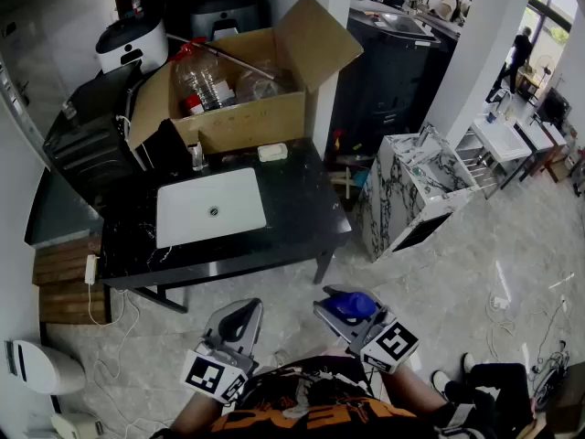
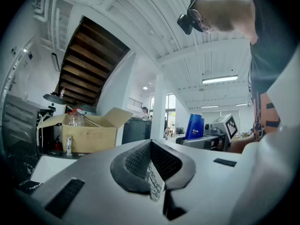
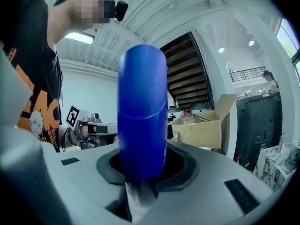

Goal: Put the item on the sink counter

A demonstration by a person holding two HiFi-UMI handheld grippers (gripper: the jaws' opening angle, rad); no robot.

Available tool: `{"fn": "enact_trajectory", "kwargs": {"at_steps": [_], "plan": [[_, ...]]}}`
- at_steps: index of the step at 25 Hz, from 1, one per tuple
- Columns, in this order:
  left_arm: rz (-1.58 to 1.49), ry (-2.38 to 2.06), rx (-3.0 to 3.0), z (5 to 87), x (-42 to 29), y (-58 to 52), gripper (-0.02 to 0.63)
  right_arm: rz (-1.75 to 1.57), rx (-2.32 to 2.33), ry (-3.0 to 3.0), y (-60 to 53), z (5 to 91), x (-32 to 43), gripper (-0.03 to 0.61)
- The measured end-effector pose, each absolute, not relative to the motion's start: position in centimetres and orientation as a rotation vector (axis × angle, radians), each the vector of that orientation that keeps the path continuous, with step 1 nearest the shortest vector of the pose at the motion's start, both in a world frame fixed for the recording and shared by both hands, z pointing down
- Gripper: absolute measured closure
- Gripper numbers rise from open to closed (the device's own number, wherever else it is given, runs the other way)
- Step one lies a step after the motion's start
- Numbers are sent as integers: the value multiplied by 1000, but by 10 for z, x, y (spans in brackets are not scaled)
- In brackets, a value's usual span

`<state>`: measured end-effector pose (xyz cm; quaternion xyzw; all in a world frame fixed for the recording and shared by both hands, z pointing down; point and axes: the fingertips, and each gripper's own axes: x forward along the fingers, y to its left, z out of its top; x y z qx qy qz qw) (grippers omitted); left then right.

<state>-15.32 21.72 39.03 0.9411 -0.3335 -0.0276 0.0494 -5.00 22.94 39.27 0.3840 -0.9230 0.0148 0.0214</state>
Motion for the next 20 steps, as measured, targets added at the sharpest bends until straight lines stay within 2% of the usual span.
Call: {"fn": "enact_trajectory", "kwargs": {"at_steps": [20], "plan": [[-98,-1053,2853,396,-183,223,597,39,1278,-2912,229,378,-58,442]]}}
